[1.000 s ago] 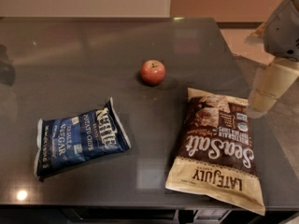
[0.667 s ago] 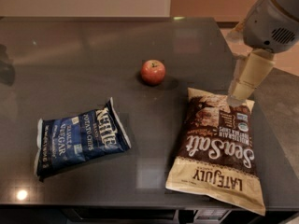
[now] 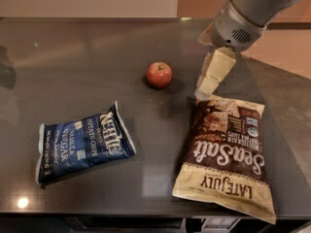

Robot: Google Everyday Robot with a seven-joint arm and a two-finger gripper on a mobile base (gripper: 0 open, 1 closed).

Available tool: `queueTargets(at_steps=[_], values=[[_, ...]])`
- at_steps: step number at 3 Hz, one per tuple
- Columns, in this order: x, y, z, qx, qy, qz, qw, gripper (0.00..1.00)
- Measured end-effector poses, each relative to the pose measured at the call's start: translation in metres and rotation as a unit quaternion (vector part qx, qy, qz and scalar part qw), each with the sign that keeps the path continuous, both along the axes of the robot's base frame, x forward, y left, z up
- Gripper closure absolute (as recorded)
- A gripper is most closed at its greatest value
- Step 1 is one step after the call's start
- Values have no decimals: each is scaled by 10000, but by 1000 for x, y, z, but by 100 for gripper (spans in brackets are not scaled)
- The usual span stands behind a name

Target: Move apple near blue chip bag

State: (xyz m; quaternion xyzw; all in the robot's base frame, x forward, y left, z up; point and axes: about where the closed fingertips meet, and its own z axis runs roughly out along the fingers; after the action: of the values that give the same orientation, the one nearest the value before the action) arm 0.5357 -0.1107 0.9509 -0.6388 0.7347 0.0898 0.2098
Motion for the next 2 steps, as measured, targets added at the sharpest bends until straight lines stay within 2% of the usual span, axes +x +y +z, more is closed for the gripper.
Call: queueTargets(at_steps=[2], values=[[31,53,-37,265,108,100,9995,0]])
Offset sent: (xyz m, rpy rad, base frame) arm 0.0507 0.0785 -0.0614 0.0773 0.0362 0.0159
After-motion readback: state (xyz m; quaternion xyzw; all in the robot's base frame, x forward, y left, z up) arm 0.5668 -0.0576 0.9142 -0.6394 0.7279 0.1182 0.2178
